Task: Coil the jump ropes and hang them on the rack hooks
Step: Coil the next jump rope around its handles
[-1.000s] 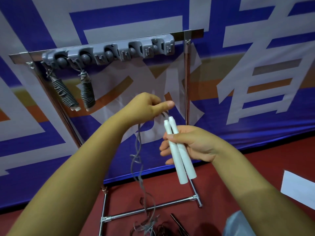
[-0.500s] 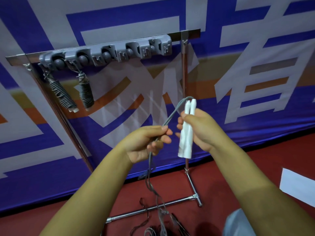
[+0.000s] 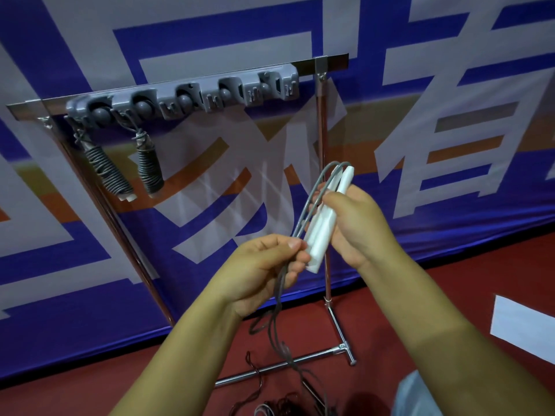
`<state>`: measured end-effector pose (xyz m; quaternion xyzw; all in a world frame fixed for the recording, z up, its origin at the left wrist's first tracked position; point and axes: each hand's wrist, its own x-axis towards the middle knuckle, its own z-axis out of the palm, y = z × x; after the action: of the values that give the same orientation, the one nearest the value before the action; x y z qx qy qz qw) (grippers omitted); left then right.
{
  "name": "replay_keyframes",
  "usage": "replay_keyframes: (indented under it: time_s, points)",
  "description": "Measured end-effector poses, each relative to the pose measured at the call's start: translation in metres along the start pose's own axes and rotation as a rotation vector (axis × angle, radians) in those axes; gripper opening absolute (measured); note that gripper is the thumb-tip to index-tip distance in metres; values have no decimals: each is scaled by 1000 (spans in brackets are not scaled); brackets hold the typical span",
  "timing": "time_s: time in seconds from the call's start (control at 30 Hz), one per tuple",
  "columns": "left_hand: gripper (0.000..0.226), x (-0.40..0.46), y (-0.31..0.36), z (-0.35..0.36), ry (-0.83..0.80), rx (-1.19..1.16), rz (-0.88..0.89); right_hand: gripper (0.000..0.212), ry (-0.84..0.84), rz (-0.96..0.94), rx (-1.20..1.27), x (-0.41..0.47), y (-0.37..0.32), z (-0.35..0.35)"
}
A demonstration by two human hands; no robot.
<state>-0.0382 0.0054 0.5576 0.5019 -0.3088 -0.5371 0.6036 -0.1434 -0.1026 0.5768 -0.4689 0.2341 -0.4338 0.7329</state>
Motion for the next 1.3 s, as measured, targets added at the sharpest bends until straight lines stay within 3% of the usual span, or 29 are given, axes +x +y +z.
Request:
replay_keyframes:
  time_s: [0.2, 0.3, 0.4, 0.53, 0.63, 0.83, 0.97, 1.2, 1.3]
  points:
    - [10, -14, -13, 5, 188, 188, 159, 17, 66, 17, 37, -8, 6, 8]
    - [18, -15, -17, 6, 276, 289, 128, 19, 77, -5, 26, -10, 10, 14]
    - [33, -14, -25, 14, 255, 429, 40, 22, 80, -50, 74, -9, 8, 20]
    - [34, -9, -19, 27, 108, 140, 188, 17, 104, -147, 147, -10, 3, 25]
    - [22, -3, -13, 32, 124, -11, 287, 17, 115, -159, 249, -11, 1, 29]
    - [21, -1, -13, 37, 178, 31, 314, 19, -3, 0, 544, -8, -3, 17]
    - [23, 3, -12, 38, 214, 41, 214, 17, 23, -26, 457, -7, -2, 17]
    - [22, 10, -10, 37, 287, -48, 221, 19, -89, 61, 511, 0, 5, 12]
    - [22, 11, -10, 38, 294, -85, 214, 17, -40, 79, 521, 0, 4, 12]
